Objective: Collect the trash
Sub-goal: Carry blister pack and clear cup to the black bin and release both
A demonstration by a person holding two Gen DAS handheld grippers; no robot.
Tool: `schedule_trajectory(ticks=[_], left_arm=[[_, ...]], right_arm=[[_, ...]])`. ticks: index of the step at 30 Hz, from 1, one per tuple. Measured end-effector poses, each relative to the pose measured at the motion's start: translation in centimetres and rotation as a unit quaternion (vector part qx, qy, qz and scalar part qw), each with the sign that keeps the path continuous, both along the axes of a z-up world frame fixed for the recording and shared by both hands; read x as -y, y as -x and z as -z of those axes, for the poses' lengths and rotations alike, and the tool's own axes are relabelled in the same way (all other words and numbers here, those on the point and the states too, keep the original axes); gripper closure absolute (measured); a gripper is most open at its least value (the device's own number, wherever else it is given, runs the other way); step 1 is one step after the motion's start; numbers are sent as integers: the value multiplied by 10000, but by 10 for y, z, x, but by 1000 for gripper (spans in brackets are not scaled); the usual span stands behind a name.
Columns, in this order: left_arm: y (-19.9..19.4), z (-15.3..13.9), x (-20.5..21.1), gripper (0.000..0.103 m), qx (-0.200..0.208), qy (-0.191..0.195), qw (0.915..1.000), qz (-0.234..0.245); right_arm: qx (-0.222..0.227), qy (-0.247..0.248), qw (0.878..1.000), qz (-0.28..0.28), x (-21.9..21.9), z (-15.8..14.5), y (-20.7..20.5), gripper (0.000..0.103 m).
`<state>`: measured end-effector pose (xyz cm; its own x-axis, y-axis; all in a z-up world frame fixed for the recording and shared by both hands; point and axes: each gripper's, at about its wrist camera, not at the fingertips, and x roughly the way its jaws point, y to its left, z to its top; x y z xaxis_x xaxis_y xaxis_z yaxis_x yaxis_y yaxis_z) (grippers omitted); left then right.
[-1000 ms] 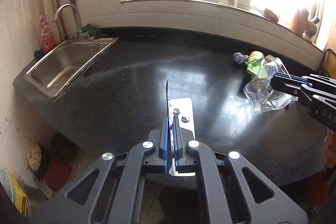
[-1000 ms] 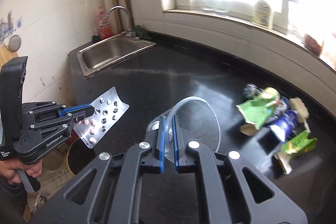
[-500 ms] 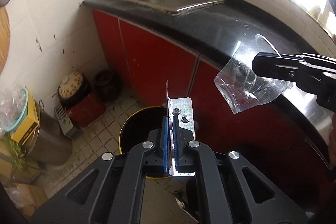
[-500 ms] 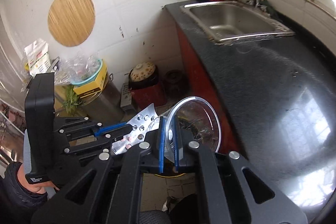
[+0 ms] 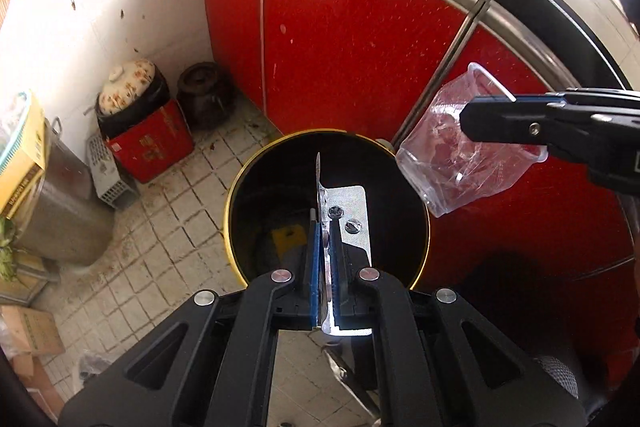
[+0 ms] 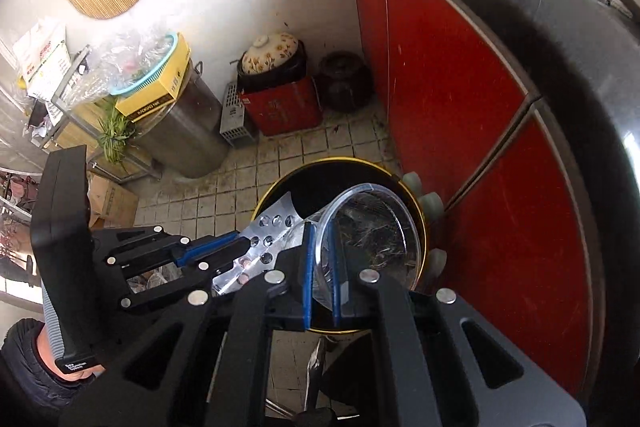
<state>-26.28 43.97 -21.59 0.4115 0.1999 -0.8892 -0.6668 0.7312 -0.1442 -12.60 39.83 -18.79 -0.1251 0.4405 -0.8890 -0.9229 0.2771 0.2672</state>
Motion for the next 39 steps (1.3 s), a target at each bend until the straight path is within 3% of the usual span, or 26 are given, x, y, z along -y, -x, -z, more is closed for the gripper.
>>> schedule_trajectory(ticks=[7,9,10,11,12,14,23,26,29,35,39], left_arm=[[-5,15,-7,99,17,221,9997,-51],[-4,19,-11,97,-14,260,9996,-98],[-3,20,-12,95,-56,263,9996,-127],[-2,21,-12,81,-93,264,9995,-156],[-1,22,-11,56,-101,273,9994,-174],[3,19,-11,38,9,202,9995,-229],[8,3,-12,32,109,60,9996,-271],[8,-10,-10,28,140,-50,9995,-262],[4,-33,-5,17,223,-228,9993,-219],[-33,-98,37,11,664,-715,9947,334],[-76,-140,86,11,1025,-987,9839,1082]], right_arm=[[-86,290,9995,25,-16,20,-5,92],[-178,348,9992,46,-21,25,-7,54],[-275,313,9991,73,-22,26,-9,25],[-373,207,9990,118,-21,26,-11,23],[-410,190,9989,129,-21,26,-12,23],[-426,262,9987,110,-23,29,-12,23],[-413,42,9988,265,-16,14,-18,23],[-355,-114,9988,332,-8,-4,-19,23],[-241,-367,9979,475,11,-34,-23,23],[434,-869,9873,1254,97,-117,-40,20],[970,-1173,9632,2214,192,-168,-63,18]])
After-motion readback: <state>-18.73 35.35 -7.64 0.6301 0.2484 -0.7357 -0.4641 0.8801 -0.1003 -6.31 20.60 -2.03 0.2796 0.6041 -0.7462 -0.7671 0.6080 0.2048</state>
